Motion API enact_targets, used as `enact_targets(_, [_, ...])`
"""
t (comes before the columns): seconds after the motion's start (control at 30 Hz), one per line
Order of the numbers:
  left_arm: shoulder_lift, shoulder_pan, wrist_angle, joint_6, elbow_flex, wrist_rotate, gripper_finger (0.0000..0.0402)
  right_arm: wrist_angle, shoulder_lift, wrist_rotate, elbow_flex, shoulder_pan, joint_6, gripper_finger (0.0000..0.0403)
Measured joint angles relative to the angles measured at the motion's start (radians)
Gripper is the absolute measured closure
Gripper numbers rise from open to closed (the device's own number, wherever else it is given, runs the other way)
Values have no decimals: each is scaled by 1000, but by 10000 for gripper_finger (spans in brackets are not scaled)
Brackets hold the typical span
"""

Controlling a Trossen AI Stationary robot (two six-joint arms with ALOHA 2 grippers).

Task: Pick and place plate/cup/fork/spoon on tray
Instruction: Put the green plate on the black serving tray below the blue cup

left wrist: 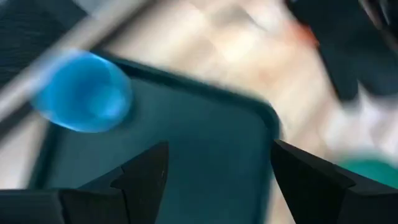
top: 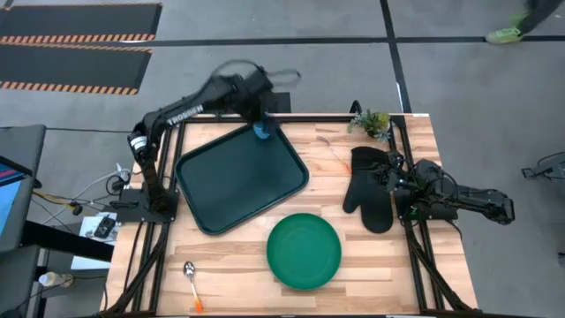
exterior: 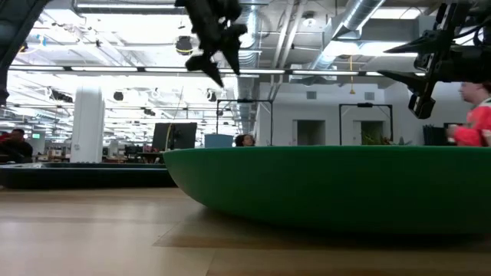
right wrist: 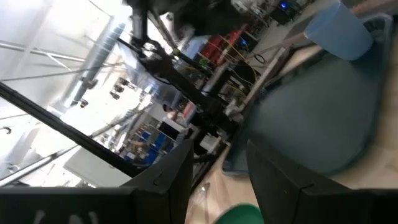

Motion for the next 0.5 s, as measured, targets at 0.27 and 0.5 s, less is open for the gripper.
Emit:
enact_targets(0.27, [-2, -371, 11, -31, -73, -42, 137, -42, 0, -1, 0, 0, 0, 228])
enact_targets(0.5, [-3, -516, 224, -168, -241, -65, 137, -53, 0, -26, 0, 0, 0, 228])
